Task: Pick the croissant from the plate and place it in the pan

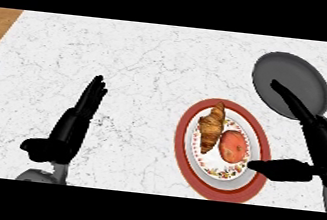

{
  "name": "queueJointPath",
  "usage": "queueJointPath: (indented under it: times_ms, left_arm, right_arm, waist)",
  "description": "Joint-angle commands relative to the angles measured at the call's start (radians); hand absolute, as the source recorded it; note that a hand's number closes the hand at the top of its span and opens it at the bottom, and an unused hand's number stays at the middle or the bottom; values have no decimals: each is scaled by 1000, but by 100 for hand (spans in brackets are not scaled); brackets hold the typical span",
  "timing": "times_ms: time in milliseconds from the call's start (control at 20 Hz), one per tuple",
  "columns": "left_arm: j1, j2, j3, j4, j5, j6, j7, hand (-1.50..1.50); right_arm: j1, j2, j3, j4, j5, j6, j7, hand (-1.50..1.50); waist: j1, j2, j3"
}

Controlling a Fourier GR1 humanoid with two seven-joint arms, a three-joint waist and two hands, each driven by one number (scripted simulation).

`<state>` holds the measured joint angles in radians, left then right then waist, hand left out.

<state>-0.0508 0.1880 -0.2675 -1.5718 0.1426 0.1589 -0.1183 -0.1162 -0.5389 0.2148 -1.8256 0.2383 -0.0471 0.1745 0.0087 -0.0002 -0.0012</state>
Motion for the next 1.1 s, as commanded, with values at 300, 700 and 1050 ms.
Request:
queueJointPath:
  times_ms: [300,700,1050]
  left_arm:
    - [-11,-1,22,14,8,-25,-3,0]
    - [7,-47,16,19,-40,-16,-13,0]
    - [25,-62,39,-51,-74,-29,44,0]
  right_arm:
    - [-253,12,250,178,202,246,312,-150]
    - [-285,175,305,258,332,338,424,-150]
    - [-292,297,232,341,438,361,396,-150]
  waist:
    - [22,5,0]
    - [-5,0,1]
    - [-5,0,1]
